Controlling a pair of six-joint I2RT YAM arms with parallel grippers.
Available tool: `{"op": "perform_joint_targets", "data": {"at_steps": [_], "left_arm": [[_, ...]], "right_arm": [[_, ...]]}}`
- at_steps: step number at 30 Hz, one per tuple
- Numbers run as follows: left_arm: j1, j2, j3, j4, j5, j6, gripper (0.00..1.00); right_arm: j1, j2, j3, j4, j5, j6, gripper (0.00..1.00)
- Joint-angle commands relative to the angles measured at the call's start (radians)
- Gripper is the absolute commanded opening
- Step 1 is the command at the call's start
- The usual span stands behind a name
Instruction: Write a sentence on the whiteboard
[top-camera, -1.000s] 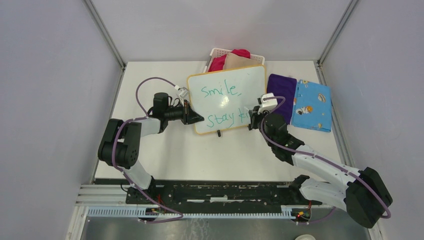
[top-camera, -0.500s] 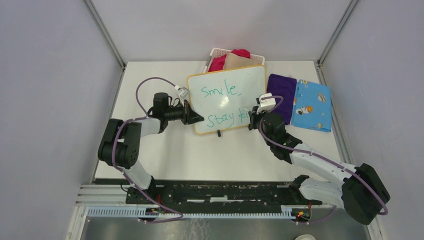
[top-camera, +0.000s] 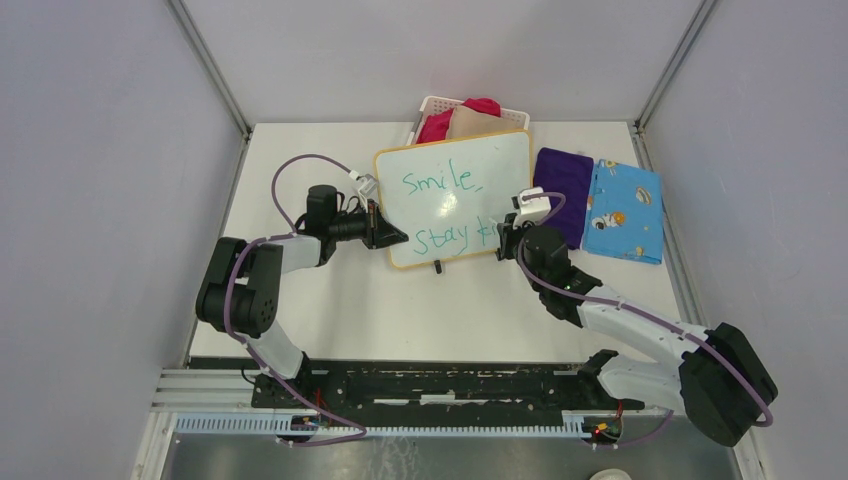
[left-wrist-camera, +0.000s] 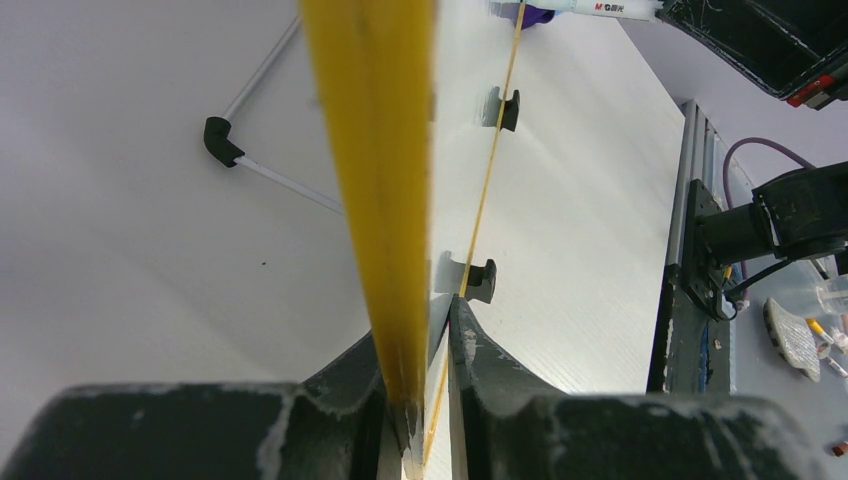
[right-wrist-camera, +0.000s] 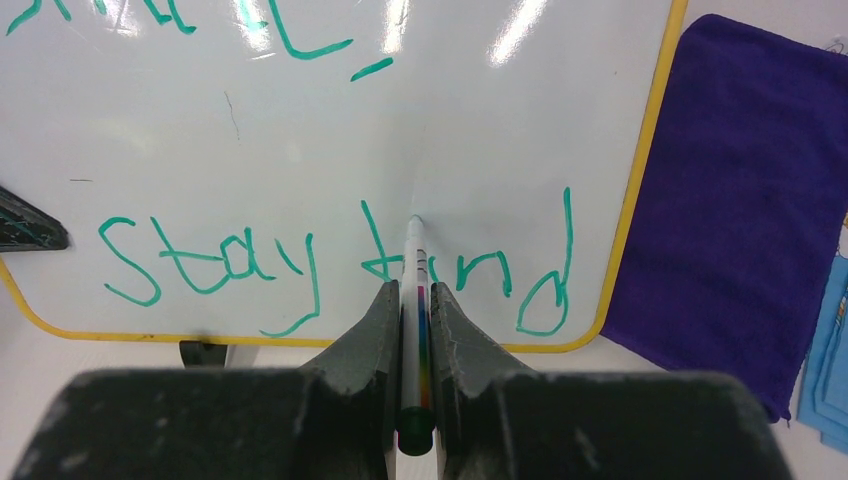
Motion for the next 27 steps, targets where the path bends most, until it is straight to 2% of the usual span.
{"op": "perform_joint_targets", "data": {"at_steps": [1,10,16,20,27], "left_arm": [[-0.030,0.048,-0.018,-0.186,-0.097,0.063,0.02],[-0.031,0.051,-0.015,-0.189,-0.095,0.064,0.02],[-0.030,0.049,-0.015,-0.189,-0.099,0.064,0.02],[-0.030,0.049,-0.016,-0.189,-0.099,0.065,0.02],[-0.031,0.049,-0.016,-0.189,-0.100,0.063,0.02]], "right_arm": [[-0.014,0.008,-0.019,0.007,0.033,0.010,0.00],[-0.015,-0.030,-0.035,-0.002,0.022,0.020,0.00],[-0.016,-0.152,-0.014,0.011,-0.017,0.030,0.00],[-0.019,-0.230,-0.007,-0.032,0.021,0.026,0.00],[-0.035,-0.330,-0.114,-0.086,0.117,0.051,0.00]]}}
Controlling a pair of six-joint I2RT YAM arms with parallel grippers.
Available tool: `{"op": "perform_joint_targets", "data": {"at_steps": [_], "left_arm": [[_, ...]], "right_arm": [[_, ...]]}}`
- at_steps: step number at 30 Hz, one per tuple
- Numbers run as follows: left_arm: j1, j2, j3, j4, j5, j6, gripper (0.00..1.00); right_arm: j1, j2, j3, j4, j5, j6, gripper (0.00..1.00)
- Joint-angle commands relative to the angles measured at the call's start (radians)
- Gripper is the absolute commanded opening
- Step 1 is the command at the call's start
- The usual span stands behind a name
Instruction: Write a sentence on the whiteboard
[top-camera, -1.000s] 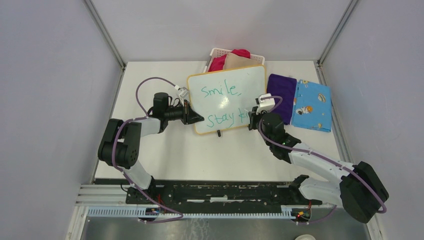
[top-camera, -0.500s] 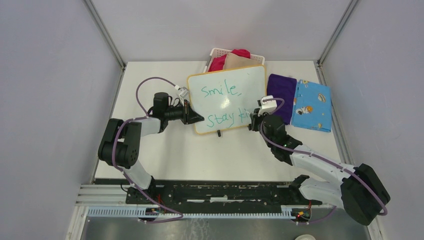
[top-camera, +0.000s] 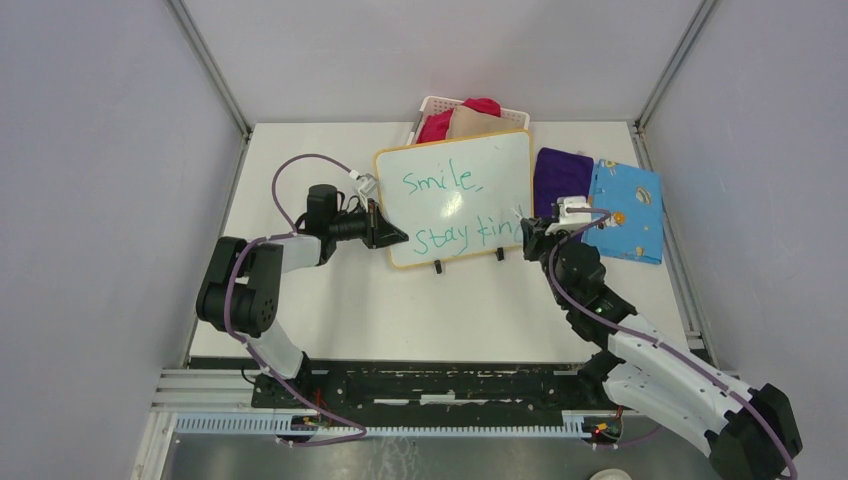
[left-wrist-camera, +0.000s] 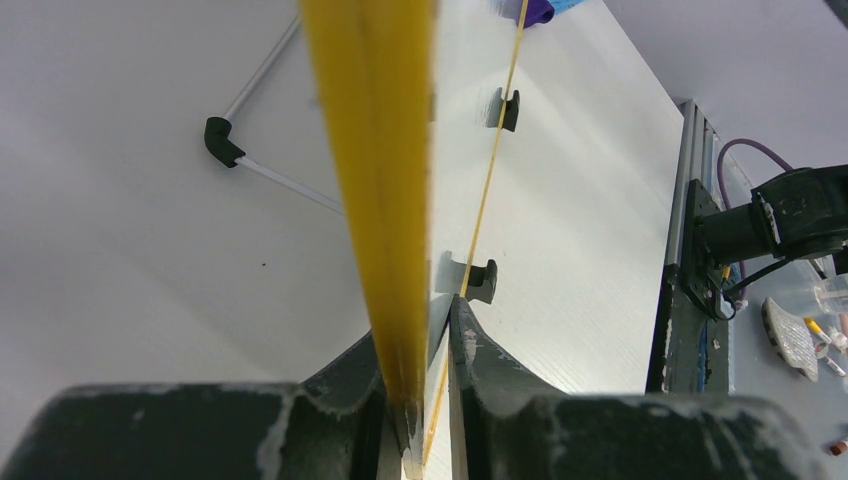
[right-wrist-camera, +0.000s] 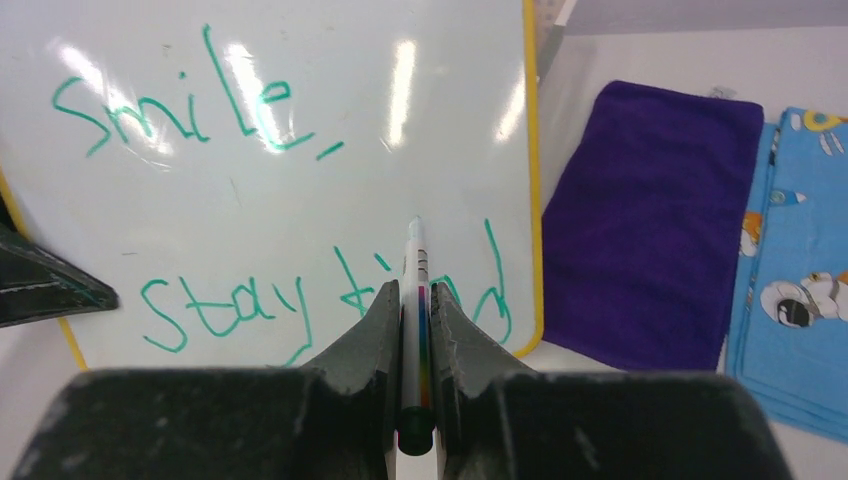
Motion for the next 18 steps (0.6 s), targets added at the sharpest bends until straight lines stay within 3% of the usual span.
{"op": "perform_joint_targets", "data": {"at_steps": [1,18], "left_arm": [[-0.031,0.046,-0.021,-0.184,-0.102,0.064,0.02],[-0.031,0.046,-0.024,-0.186,-0.104,0.062,0.02]], "right_arm": [[-0.016,-0.038,-0.067,-0.053,0.073,0.036,0.00],[-0.076,-0.016,-0.157,-0.032,0.085,0.093,0.00]]}}
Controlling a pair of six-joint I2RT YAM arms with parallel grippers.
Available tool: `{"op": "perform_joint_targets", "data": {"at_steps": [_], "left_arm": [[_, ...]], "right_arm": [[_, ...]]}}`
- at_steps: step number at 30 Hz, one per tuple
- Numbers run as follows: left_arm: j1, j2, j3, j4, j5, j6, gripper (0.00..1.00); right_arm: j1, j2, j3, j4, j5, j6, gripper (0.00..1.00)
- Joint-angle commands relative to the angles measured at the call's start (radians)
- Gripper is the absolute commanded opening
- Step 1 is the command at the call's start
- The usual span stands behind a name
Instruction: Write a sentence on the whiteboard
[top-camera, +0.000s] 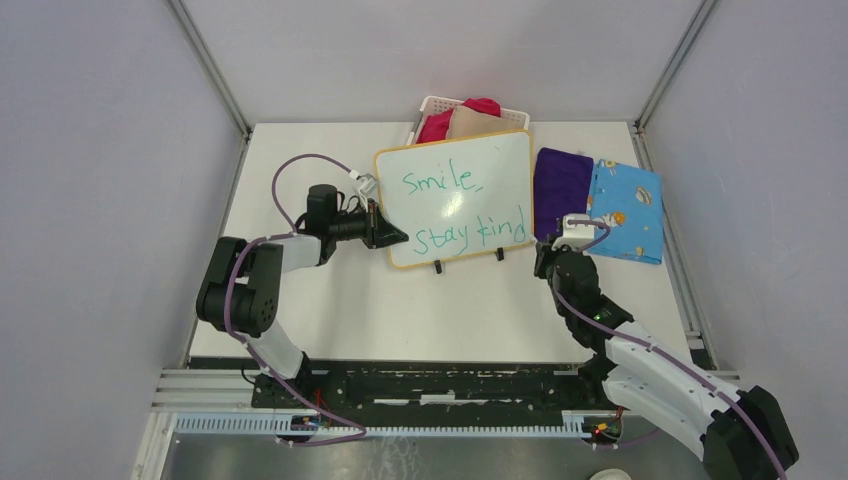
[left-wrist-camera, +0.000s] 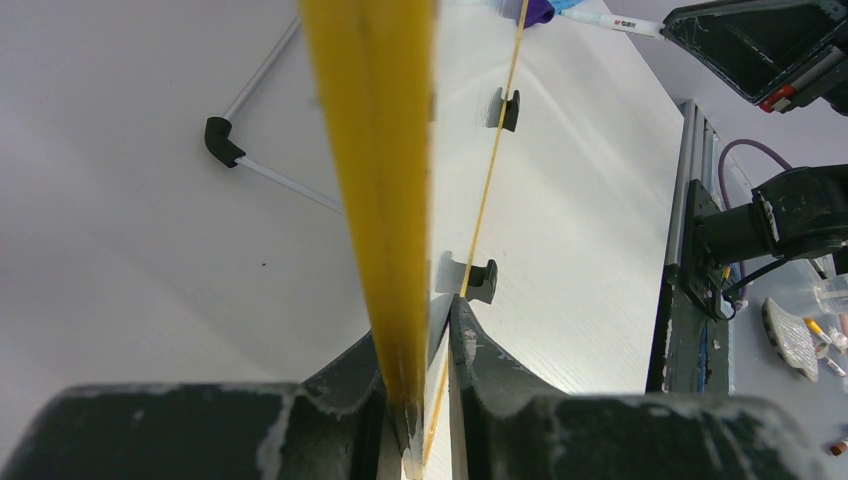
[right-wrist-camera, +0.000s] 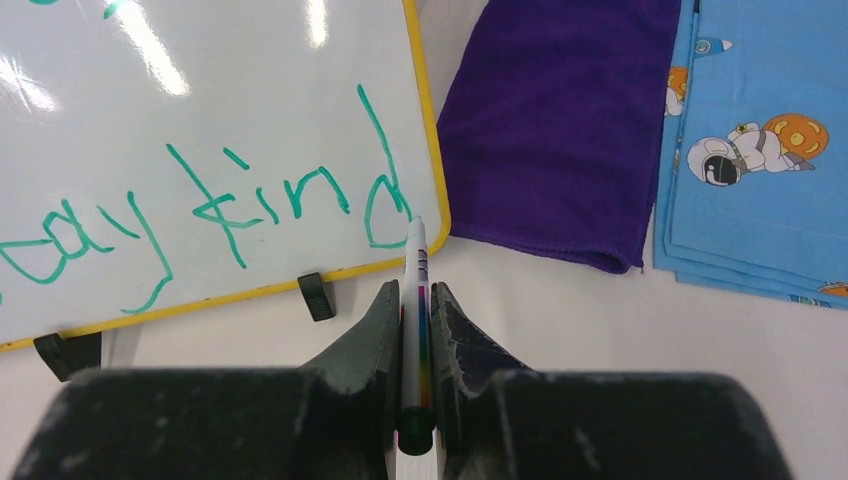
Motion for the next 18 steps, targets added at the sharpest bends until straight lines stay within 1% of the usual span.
{"op": "perform_joint_targets", "data": {"at_steps": [1,12,18], "left_arm": [[-0.031,0.045,-0.024,-0.186,-0.103,0.060,0.02],[-0.031,0.047,-0.022,-0.187,-0.101,0.062,0.02],[-0.031,0.047,-0.021,-0.188,-0.101,0.063,0.02]], "right_arm": [[-0.013,0.029,-0.006,0.069,0.008,0.028,0.00],[-0.048,0.109,-0.001,0.127,-0.010,0.036,0.00],[-0.063,0.112,-0.010,0.156,-0.047,0.042,0.00]]}}
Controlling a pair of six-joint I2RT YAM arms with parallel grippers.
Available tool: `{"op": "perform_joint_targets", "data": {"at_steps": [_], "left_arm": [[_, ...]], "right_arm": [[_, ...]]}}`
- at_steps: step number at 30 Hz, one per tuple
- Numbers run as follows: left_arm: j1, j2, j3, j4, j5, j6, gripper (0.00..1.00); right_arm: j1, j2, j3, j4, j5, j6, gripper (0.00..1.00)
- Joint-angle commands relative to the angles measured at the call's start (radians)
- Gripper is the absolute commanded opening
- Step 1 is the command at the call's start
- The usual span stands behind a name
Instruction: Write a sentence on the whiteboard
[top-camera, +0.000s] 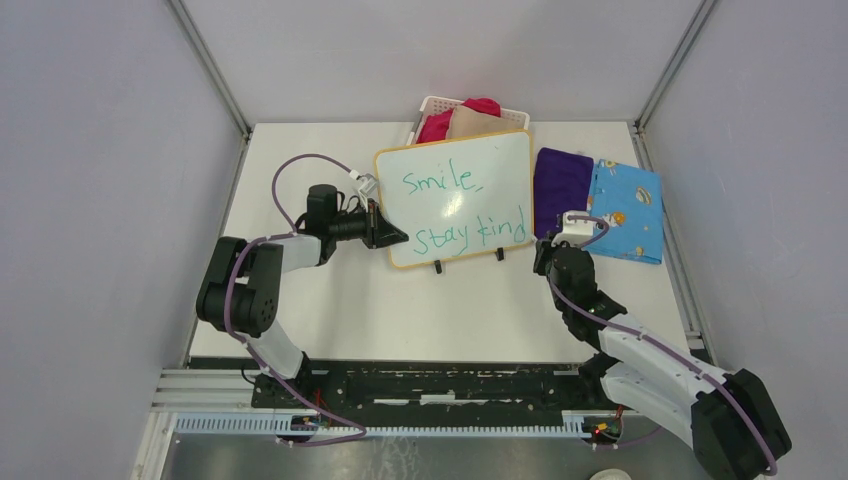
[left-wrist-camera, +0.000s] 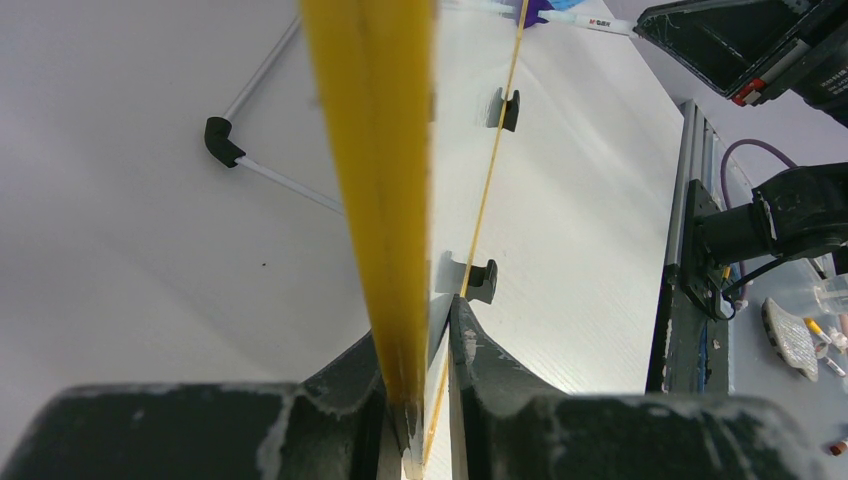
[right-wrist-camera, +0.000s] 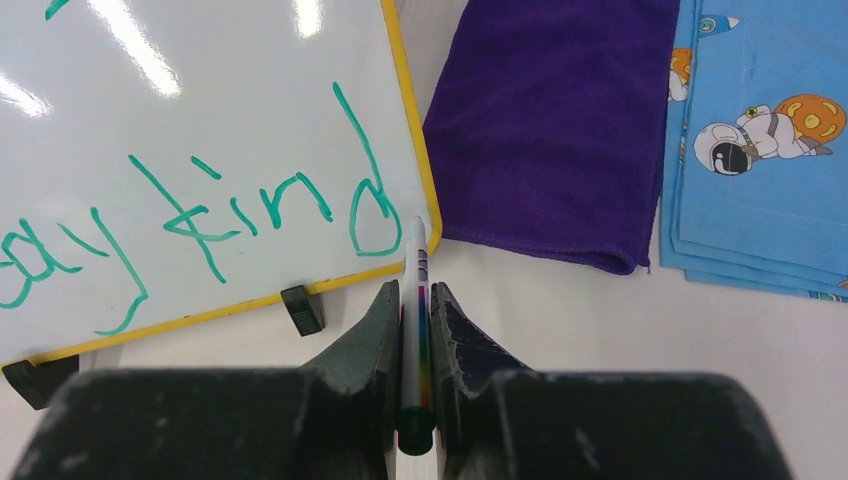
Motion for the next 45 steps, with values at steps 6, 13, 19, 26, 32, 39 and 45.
{"op": "perform_joint_targets", "data": {"at_steps": [6,13,19,26,32,39,45], "left_arm": [[-0.031,0.048,-0.021,-0.190,-0.101,0.062,0.02],[-0.031,0.047,-0.021,-0.191,-0.103,0.062,0.02],[-0.031,0.048,-0.021,-0.192,-0.102,0.062,0.02],[-0.031,0.048,-0.021,-0.192,-0.101,0.062,0.02],[-0.031,0.050,-0.018,-0.193,-0.101,0.063,0.02],[-0.031,0.049,-0.018,-0.193,-0.102,0.062,0.02],[-0.032,0.048,-0.019,-0.195,-0.103,0.062,0.02]], "right_arm": [[-0.015,0.009,-0.003,0.087,-0.039,0.022,0.00],[-0.025,0.032,0.002,0.091,-0.038,0.028,0.00],[-0.037,0.055,0.001,0.104,-0.053,0.034,0.00],[-0.044,0.072,-0.012,0.108,-0.064,0.035,0.00],[-0.047,0.084,-0.019,0.104,-0.072,0.035,0.00],[-0.048,0.076,-0.023,0.091,-0.076,0.034,0.00],[-0.047,0.070,-0.019,0.075,-0.080,0.034,0.00]]}}
